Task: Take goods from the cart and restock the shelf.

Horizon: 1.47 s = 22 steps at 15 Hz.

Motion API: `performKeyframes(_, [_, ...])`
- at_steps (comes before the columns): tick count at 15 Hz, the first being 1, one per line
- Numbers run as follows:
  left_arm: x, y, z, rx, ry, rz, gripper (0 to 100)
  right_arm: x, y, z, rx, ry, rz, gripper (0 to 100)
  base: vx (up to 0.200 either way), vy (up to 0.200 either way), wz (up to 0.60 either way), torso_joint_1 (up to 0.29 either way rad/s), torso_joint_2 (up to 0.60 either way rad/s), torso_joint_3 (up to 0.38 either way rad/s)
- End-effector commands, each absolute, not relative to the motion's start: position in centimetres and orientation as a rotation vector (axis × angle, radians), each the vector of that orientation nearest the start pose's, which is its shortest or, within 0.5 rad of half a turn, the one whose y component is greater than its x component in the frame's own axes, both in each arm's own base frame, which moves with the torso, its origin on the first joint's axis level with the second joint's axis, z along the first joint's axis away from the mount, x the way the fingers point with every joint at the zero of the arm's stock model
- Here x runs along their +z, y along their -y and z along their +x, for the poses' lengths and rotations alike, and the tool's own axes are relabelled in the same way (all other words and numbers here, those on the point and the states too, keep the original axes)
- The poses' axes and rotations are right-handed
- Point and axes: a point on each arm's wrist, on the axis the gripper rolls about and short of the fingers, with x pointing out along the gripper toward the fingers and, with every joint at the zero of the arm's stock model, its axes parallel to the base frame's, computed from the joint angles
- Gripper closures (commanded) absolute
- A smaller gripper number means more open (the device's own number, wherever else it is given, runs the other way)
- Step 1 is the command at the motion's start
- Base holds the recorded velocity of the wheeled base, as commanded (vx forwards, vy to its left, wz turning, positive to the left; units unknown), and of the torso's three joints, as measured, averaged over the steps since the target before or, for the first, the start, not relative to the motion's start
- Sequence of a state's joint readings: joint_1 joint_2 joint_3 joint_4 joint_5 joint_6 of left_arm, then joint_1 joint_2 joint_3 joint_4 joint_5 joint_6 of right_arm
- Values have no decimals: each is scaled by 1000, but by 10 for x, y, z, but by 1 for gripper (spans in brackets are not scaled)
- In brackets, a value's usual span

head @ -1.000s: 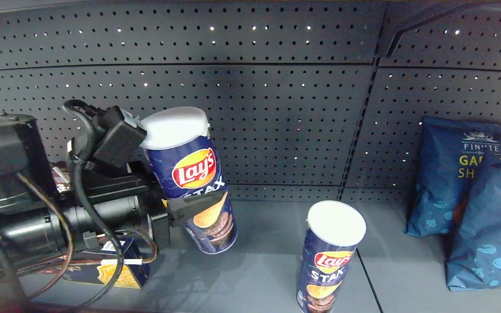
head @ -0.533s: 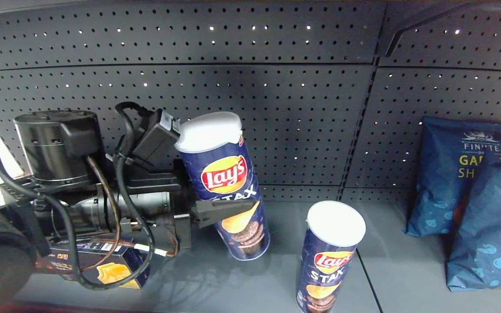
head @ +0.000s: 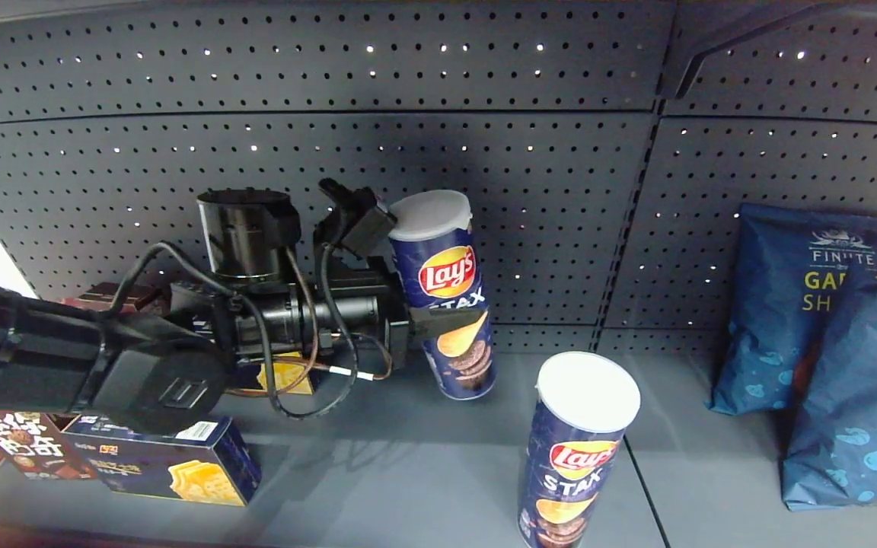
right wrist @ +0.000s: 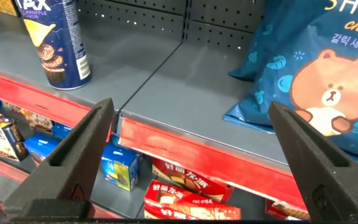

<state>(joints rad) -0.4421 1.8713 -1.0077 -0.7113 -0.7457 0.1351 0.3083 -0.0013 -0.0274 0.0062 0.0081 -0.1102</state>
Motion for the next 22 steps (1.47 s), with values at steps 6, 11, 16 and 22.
performKeyframes(6, [154,189,356,-1205,-136,82,100,82,7,-24,318,38,-103,0,0,0,0,0,0,0])
performKeyframes(11, [160,206,383,-1213,-167,84,100,82,7,-24,318,39,-108,0,0,0,0,0,0,0])
performKeyframes(16, [144,213,391,-1218,-205,81,100,82,7,-24,319,40,-109,0,0,0,0,0,0,0])
performKeyframes(22, [121,216,399,-1212,-248,78,100,82,7,-24,319,40,-109,0,0,0,0,0,0,0])
